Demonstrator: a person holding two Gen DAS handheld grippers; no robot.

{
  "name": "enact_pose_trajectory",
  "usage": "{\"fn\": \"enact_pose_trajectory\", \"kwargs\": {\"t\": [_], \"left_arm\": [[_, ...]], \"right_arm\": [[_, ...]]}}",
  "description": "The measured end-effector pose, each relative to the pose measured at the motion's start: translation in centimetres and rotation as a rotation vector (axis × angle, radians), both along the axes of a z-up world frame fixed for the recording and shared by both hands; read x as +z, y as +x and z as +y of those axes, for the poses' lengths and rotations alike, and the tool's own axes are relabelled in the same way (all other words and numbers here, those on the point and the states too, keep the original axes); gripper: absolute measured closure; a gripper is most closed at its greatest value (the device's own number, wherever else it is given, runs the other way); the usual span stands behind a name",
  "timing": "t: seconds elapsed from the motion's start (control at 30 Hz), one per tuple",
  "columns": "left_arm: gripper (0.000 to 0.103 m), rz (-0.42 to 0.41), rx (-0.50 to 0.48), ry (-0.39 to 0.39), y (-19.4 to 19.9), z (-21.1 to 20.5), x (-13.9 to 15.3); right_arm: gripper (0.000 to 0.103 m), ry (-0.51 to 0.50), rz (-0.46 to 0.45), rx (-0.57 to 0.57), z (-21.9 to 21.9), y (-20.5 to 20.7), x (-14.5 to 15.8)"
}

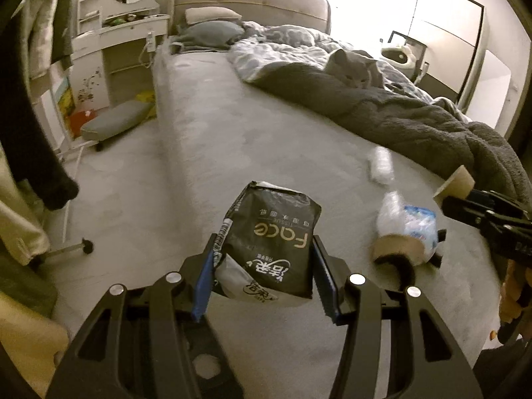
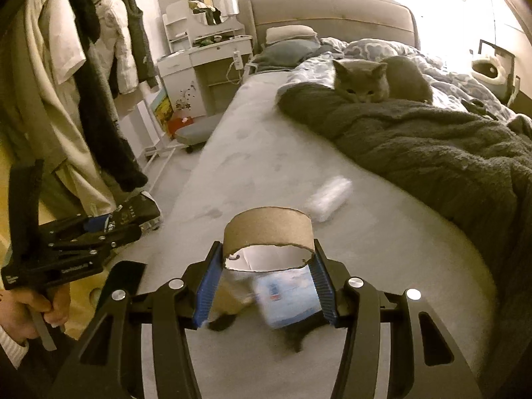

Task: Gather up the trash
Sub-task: 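Carry the packet to the black bin and open the left tool while the right tool carries the tube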

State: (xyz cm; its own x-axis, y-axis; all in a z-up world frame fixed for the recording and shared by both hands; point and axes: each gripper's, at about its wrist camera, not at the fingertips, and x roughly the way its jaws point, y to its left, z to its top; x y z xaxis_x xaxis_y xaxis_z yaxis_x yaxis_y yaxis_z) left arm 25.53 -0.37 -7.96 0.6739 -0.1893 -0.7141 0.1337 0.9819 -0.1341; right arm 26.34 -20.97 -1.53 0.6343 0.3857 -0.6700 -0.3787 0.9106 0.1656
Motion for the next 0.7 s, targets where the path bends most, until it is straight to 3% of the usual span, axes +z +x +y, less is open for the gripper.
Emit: {"fn": "enact_pose_trajectory", "kwargs": {"t": [0.3,0.7], "left_arm": [[0.047,0.027,0.082,0.032,-2.6,4.5,-1.5],[0.047,0.151,0.195,0.048,-5.0,11.6,-5.9]], "right_arm": [[0.050,-0.001,-0.023,0.071,6.1,-2.7,0.0],[0.050,-0.004,0.008,0.188,14.5,-4.4,-1.5]]}}
